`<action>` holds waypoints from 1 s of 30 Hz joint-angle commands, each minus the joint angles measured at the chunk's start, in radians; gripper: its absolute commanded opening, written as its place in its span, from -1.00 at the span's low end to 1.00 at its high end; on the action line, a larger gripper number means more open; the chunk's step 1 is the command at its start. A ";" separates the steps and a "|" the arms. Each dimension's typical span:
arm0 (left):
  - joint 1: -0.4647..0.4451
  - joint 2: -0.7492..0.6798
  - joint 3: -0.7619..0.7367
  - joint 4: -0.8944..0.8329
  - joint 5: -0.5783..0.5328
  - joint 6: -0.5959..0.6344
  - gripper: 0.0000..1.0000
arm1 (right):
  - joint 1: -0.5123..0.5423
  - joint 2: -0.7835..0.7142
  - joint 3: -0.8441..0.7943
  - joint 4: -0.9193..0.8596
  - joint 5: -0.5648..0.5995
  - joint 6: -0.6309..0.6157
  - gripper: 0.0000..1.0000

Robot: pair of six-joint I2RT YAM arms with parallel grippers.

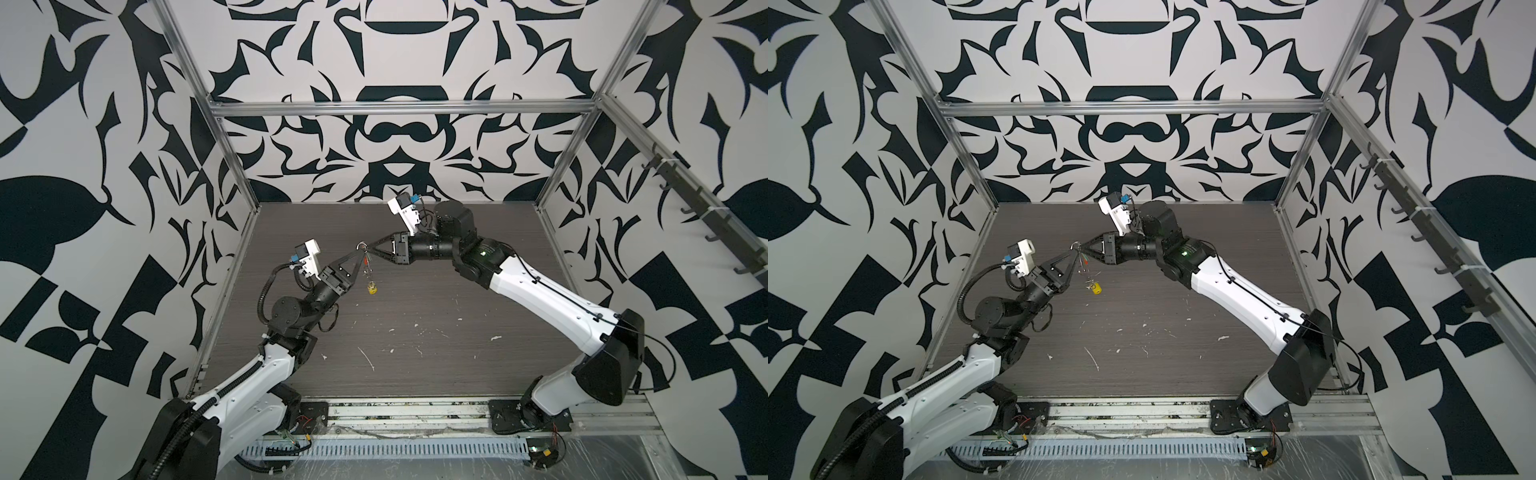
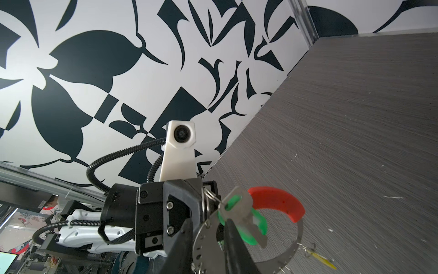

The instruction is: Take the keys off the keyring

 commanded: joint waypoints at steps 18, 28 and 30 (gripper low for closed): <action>0.005 0.016 -0.018 0.091 0.008 -0.019 -1.00 | 0.003 0.016 0.070 0.083 -0.041 0.016 -0.57; 0.005 0.032 -0.014 0.112 0.012 -0.026 -1.00 | 0.004 0.031 0.079 0.075 -0.047 0.016 -0.61; 0.004 0.034 -0.015 0.117 0.012 -0.027 -1.00 | 0.004 0.033 0.082 0.061 -0.038 0.009 -0.60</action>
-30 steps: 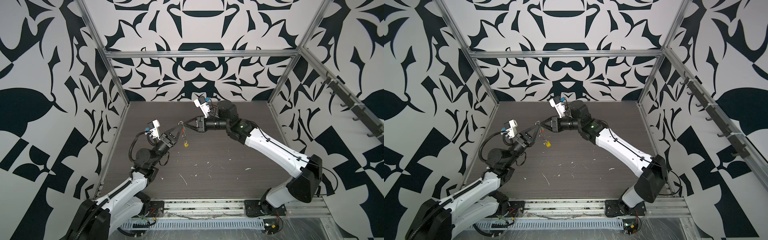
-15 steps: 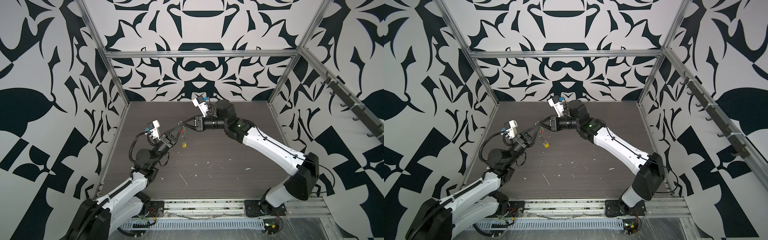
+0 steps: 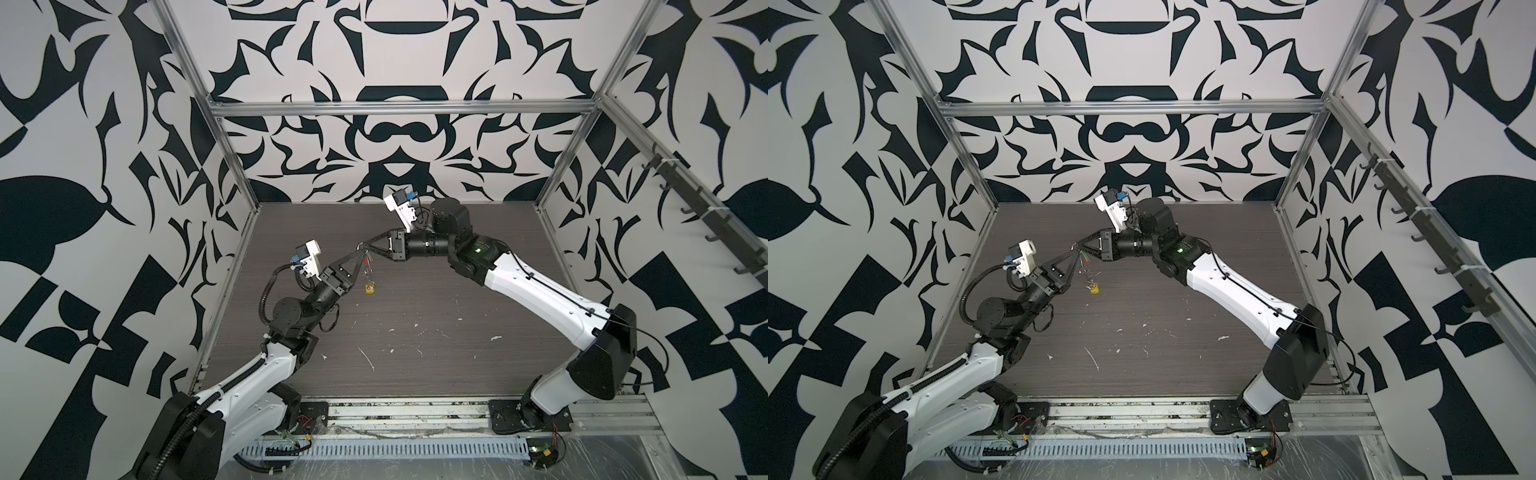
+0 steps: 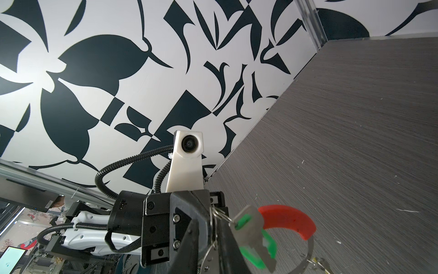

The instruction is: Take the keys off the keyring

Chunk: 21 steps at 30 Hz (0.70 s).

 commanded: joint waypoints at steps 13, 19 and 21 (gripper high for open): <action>0.005 0.005 -0.011 0.075 0.012 -0.017 -1.00 | 0.010 0.002 0.057 0.020 -0.019 -0.015 -0.83; 0.005 0.005 -0.013 0.079 0.012 -0.017 -1.00 | 0.013 0.009 0.066 0.010 -0.023 -0.020 -0.79; 0.004 0.005 -0.013 0.079 0.013 -0.017 -1.00 | 0.013 0.010 0.069 0.006 -0.025 -0.021 -0.76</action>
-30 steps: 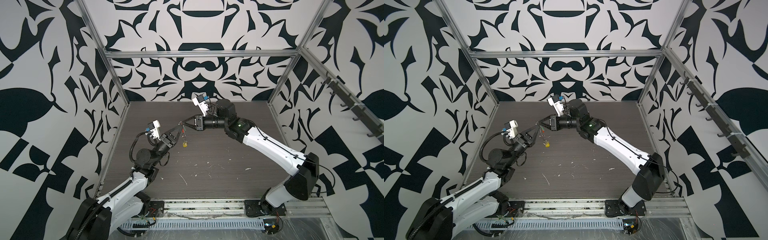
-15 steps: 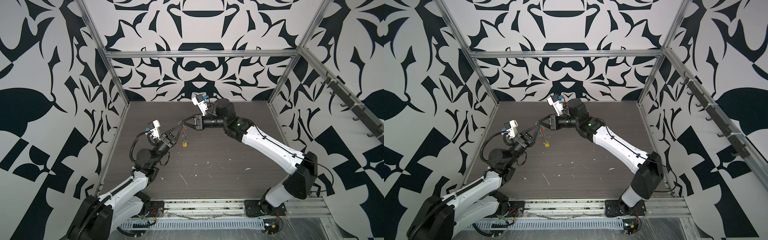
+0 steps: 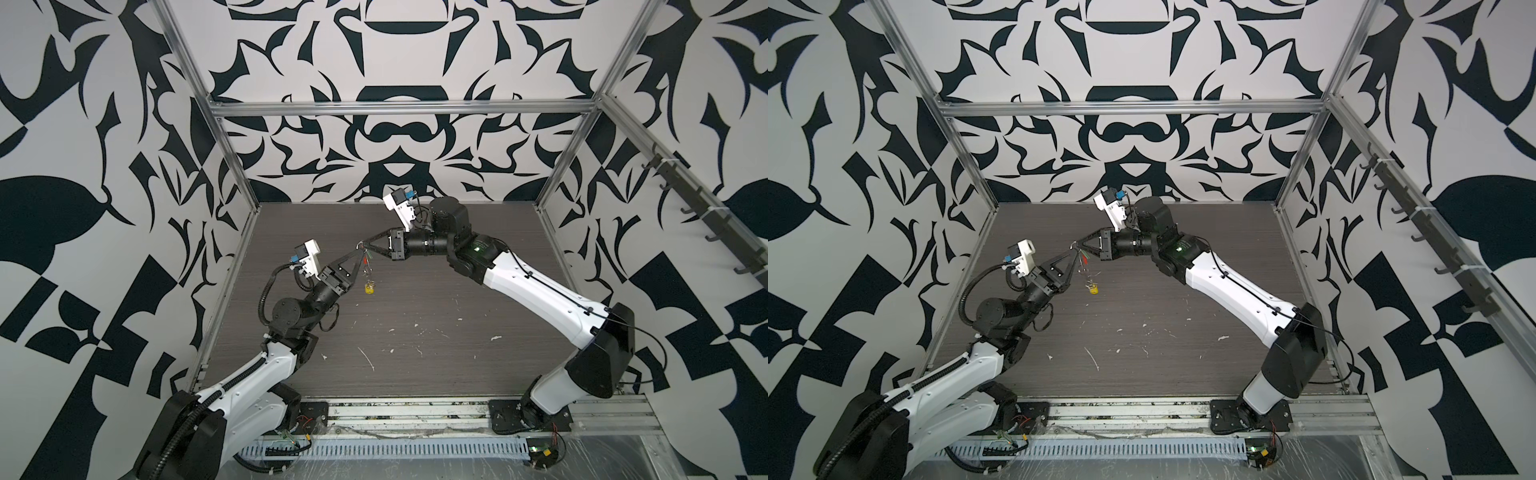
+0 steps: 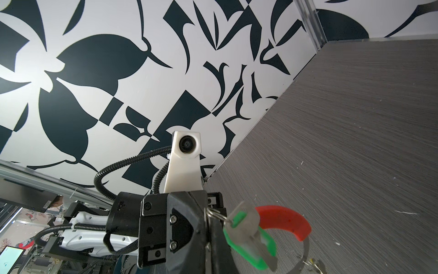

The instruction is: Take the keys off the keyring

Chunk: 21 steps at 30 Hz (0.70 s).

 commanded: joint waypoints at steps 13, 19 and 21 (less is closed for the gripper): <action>0.006 0.001 -0.008 0.050 0.017 -0.006 -1.00 | 0.028 0.007 0.078 -0.039 -0.012 -0.053 -1.00; 0.006 0.002 -0.002 0.044 0.023 -0.003 -1.00 | 0.034 0.008 0.090 -0.062 -0.004 -0.069 -0.97; 0.006 0.002 0.000 0.042 0.025 -0.002 -1.00 | 0.041 0.009 0.095 -0.081 0.003 -0.085 -1.00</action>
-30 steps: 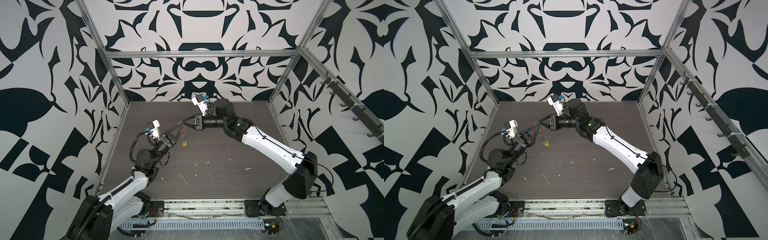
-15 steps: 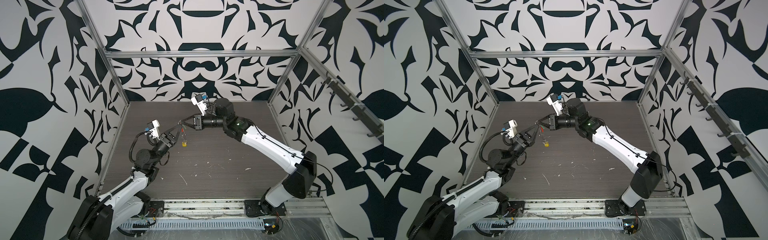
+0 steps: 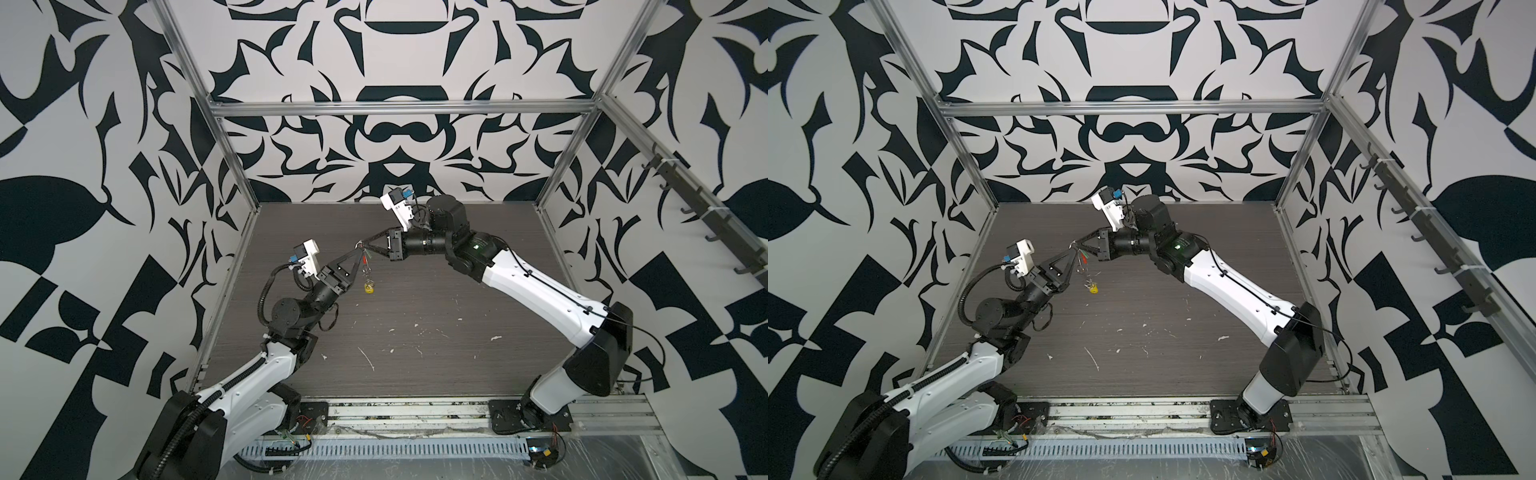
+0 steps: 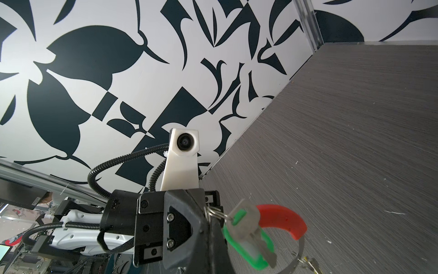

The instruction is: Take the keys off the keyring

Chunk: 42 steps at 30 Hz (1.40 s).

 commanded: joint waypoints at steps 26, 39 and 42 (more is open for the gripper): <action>0.002 -0.317 0.078 -0.591 0.068 0.388 0.36 | -0.092 -0.093 0.151 -0.504 -0.128 -0.444 -1.00; 0.002 -0.174 0.120 -0.625 0.170 0.512 0.41 | -0.103 -0.143 0.079 -0.470 -0.325 -0.563 -1.00; 0.002 -0.163 0.124 -0.609 0.167 0.514 0.42 | -0.102 -0.146 0.067 -0.458 -0.358 -0.560 -1.00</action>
